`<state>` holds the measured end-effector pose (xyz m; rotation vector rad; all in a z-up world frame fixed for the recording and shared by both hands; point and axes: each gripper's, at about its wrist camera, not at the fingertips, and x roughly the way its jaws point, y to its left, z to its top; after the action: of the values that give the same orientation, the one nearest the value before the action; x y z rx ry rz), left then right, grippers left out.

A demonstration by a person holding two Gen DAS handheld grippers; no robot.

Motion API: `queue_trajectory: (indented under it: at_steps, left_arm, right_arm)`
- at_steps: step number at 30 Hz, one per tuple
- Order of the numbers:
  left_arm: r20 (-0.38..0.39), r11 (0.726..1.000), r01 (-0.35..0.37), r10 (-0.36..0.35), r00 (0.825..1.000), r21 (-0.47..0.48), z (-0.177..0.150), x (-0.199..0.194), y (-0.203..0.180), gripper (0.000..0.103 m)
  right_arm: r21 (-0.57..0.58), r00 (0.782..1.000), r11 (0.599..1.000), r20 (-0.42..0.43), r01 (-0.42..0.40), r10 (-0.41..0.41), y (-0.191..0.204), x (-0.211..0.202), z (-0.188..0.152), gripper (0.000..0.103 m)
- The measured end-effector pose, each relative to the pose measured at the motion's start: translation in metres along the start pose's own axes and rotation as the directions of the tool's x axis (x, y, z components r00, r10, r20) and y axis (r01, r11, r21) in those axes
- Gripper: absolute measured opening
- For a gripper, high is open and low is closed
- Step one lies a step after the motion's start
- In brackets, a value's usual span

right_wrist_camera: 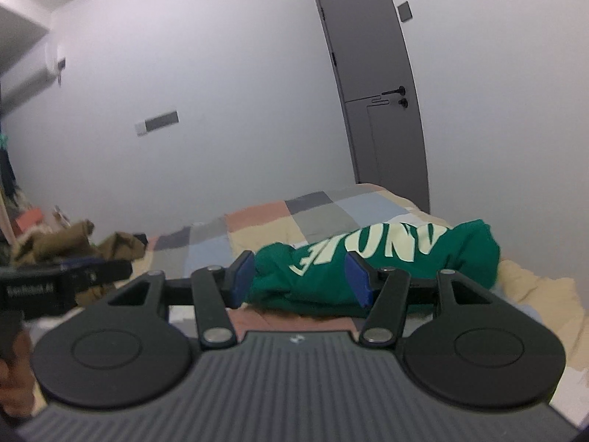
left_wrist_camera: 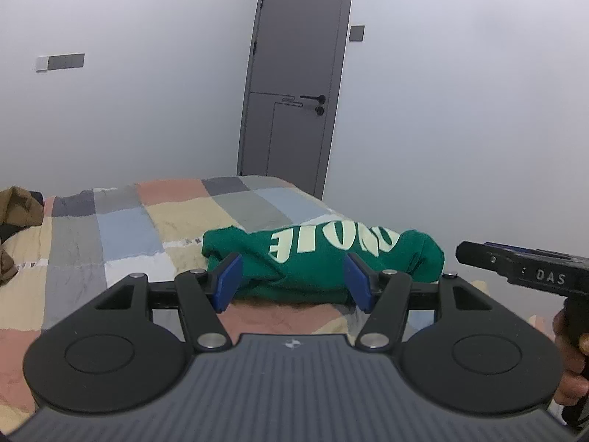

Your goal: Fold large clothes

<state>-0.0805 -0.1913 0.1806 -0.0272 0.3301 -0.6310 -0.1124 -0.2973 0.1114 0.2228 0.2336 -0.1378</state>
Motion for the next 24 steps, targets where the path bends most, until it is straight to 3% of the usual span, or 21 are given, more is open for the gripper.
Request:
queue_trajectory:
  at_steps: [10,24]
  left_arm:
    - [-0.013,1.0,0.009,-0.009,1.0,0.005,-0.019,-0.009,0.001,0.066]
    - [-0.047,0.999,-0.036,0.036,0.998,-0.005,-0.046,0.003,0.007,0.066]
  right_arm:
    - [-0.041,0.998,0.999,-0.052,0.018,-0.02,0.012,-0.013,-0.017,0.058]
    - [-0.051,0.991,0.995,-0.095,0.087,-0.092,0.013,-0.007,-0.05,0.057]
